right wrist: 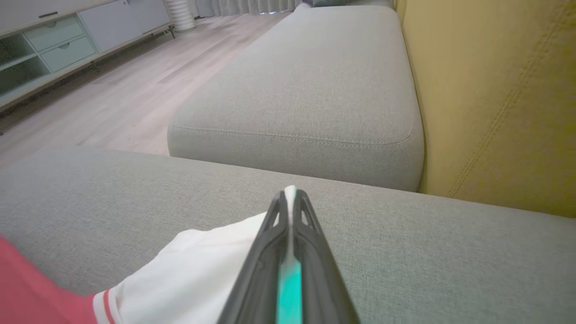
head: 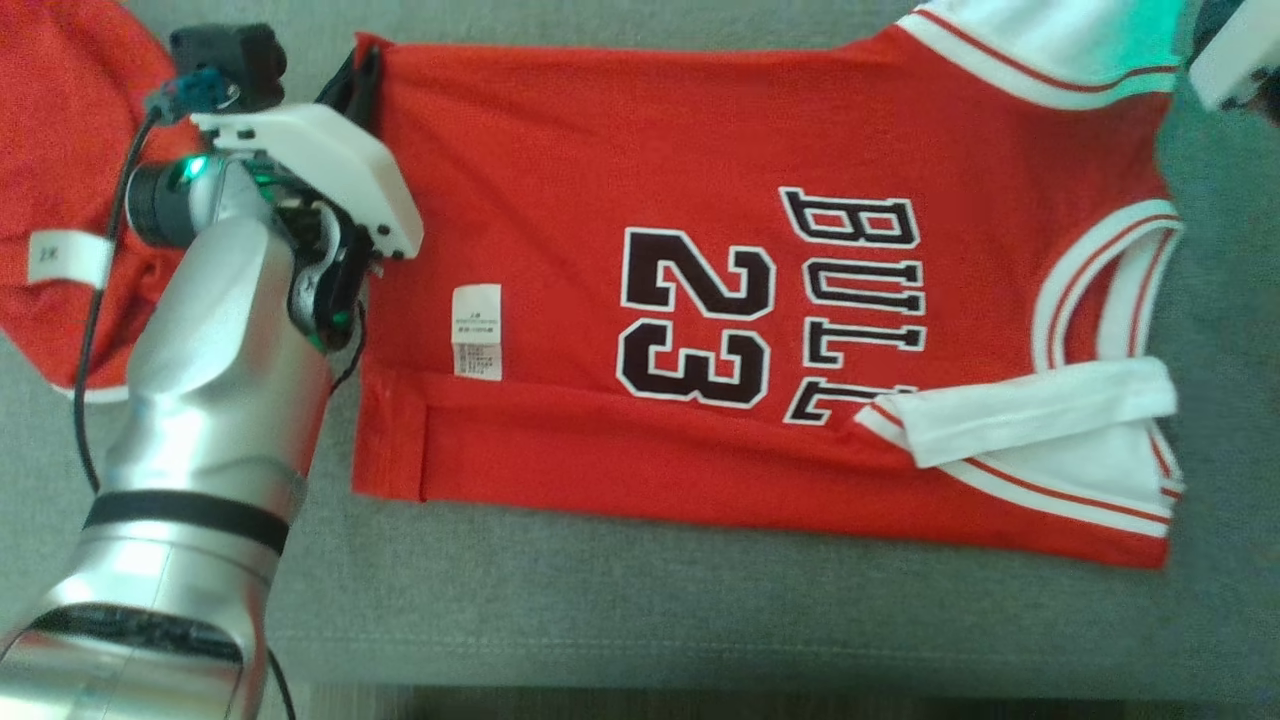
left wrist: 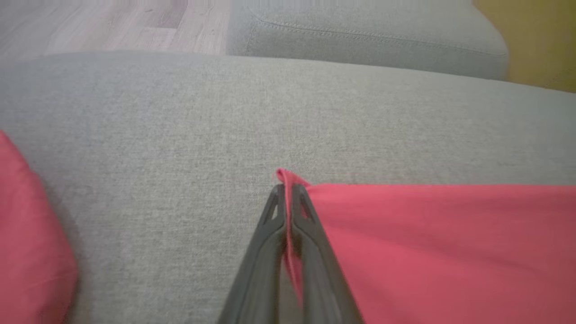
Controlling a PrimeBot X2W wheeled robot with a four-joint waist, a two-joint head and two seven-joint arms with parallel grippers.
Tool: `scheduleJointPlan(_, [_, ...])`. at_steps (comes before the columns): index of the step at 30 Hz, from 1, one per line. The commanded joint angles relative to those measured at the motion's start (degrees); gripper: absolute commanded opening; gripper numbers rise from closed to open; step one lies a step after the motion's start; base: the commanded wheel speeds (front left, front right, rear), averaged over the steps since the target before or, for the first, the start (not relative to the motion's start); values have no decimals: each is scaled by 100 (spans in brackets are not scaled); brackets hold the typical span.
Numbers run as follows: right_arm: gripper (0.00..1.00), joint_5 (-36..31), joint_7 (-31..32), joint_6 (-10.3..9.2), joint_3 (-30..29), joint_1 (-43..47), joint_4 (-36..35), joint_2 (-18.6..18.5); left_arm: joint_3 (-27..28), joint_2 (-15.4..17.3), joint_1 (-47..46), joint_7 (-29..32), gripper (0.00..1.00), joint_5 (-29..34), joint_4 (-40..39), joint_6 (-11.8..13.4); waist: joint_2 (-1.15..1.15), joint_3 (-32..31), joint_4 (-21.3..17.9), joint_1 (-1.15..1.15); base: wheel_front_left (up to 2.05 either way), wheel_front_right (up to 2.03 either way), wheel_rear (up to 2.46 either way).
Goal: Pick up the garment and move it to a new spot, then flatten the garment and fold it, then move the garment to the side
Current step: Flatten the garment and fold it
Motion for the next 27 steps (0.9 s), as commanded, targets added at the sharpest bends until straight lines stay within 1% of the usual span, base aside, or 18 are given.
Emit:
scheduleJointPlan(1, [0,74,-100,20,7,134,-218,-16,108,301,3,-32,0,-62,-233,34,0,-205,-143,0,0,0,0])
scheduleJointPlan(6, [0,167,-370,20,110,631,-513,108,167,444,497,-178,0,-123,-556,129,0,-464,-306,0,0,0,0])
scheduleJointPlan(14, [0,323,-769,20,99,2236,-1270,296,283,602,1689,-424,0,-285,-1388,328,0,-780,-524,0,0,0,0])
scheduleJointPlan(15, [0,323,-769,20,99,2236,-1270,296,283,602,1689,-424,0,-285,-1388,328,0,-780,-524,0,0,0,0])
scheduleJointPlan(21, [0,410,-936,20,-264,3344,-1598,501,304,750,2469,-404,0,-341,-2100,482,0,-899,-619,0,0,0,0])
scheduleJointPlan(27, [0,320,-885,20,-704,4119,-1908,681,418,980,2899,-378,0,-358,-2734,672,0,-961,-680,0,0,0,0])
